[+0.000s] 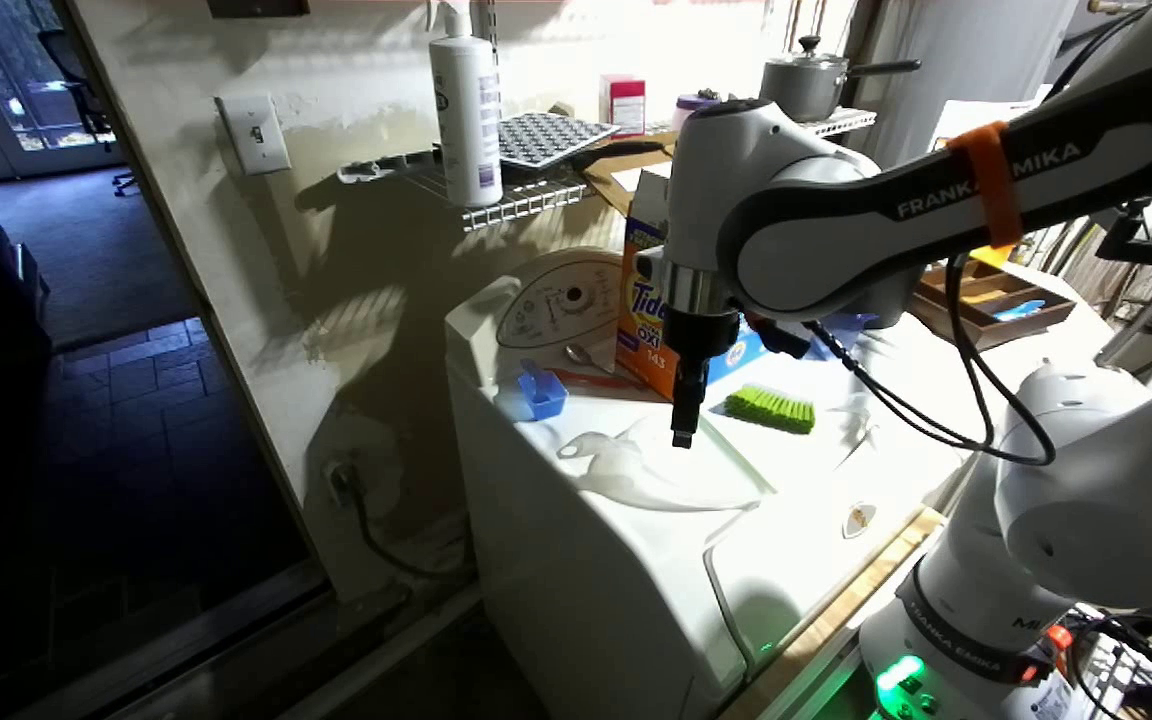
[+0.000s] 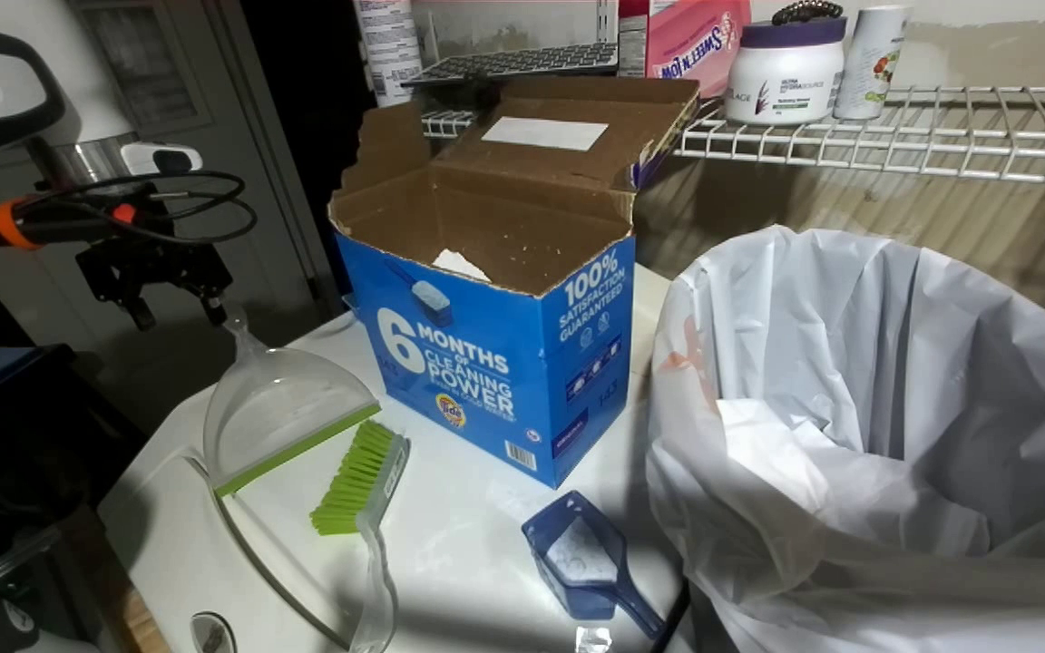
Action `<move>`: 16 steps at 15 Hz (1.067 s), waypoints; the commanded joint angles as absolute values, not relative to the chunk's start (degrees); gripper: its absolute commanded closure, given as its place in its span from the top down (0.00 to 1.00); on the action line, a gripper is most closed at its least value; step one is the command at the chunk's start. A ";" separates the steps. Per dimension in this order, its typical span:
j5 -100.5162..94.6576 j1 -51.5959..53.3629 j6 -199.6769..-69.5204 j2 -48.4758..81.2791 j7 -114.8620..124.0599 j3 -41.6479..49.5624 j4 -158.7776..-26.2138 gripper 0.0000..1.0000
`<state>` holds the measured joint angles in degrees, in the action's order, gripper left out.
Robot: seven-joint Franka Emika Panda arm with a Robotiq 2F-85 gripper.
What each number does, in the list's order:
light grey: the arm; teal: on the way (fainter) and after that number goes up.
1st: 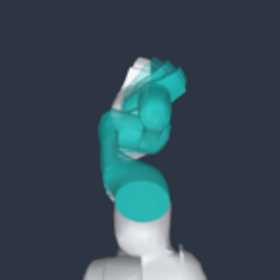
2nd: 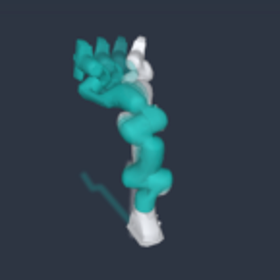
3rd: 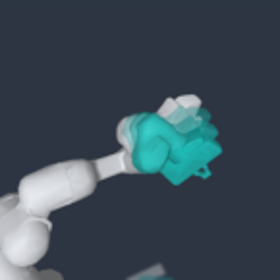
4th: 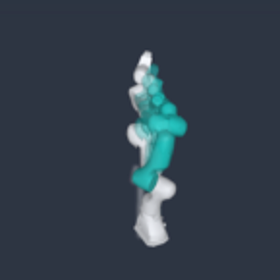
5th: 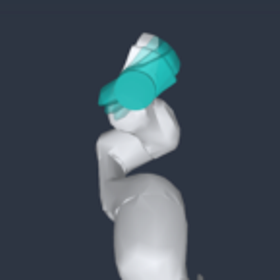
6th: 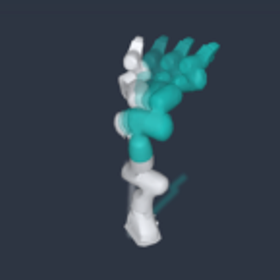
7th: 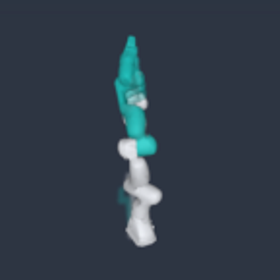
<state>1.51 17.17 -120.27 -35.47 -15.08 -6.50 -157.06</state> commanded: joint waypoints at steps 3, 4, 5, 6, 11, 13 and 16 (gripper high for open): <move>1.54 18.84 -116.02 -31.42 -16.64 -7.11 -156.39 1.00; 1.35 18.85 -115.85 -30.42 -16.67 -7.37 -156.43 1.00; 1.64 19.09 -116.41 -29.39 -17.15 -7.35 -156.59 1.00; 1.59 19.16 -116.61 -28.47 -17.30 -7.54 -156.55 1.00; 1.11 18.64 -117.50 -23.18 -15.87 -8.81 -156.93 1.00; 0.46 18.22 -117.53 -21.38 -15.56 -9.17 -156.86 1.00; -0.83 17.58 -118.85 -19.01 -15.11 -9.67 -156.73 1.00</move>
